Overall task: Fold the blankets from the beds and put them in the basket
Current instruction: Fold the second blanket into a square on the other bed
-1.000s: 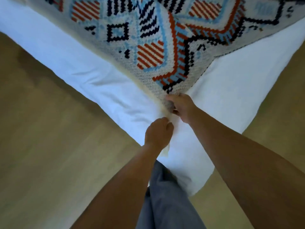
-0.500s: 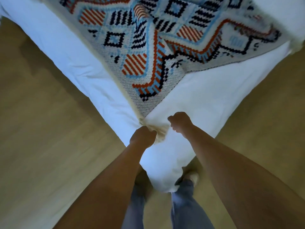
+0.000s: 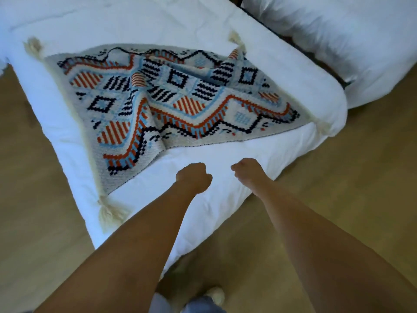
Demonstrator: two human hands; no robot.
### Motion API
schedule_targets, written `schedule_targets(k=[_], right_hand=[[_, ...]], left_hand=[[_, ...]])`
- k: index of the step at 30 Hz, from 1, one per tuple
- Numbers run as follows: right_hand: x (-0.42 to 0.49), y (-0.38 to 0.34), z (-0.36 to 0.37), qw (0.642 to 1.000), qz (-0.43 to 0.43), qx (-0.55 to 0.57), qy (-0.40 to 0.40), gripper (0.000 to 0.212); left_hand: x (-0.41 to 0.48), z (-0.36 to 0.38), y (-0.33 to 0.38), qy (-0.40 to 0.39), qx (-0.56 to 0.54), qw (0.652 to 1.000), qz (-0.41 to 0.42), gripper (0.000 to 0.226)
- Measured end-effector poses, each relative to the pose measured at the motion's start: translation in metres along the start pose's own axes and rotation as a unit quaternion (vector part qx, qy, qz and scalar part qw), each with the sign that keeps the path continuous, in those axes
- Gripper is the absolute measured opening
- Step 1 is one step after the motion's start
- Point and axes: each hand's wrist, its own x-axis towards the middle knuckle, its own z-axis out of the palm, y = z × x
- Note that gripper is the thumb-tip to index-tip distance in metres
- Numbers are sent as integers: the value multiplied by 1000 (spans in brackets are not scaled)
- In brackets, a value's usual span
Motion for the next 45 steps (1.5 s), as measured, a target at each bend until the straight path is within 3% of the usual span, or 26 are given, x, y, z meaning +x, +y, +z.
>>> schedule_targets(k=[7,17,21,25,29,33,38,45], right_hand=[[60,-5,-107,996,-40,-74,-11,22],[185,-7,-234,981,-54,-174,-59,44],[239,5,-297,987,-52,-134,-67,34],[302,13,-361,984,-98,-129,-73,31],[358,19,-417,965,-144,-174,-131,29],[408,2,-453,952,-173,-191,-166,31],[476,-45,-461,903,-239,-278,-225,21],[561,-107,-473,844,-284,-358,-280,25]], left_hand=[[62,-33,102,24,7,999,29,31],[200,-52,259,-3,16,999,36,31],[252,-55,333,-14,7,1000,20,31],[307,-48,392,-17,-14,999,-44,35],[339,-39,440,-9,-62,987,-147,40],[369,-42,474,2,-84,978,-192,52],[426,-52,482,37,-177,939,-291,55],[501,-75,483,59,-232,895,-376,49]])
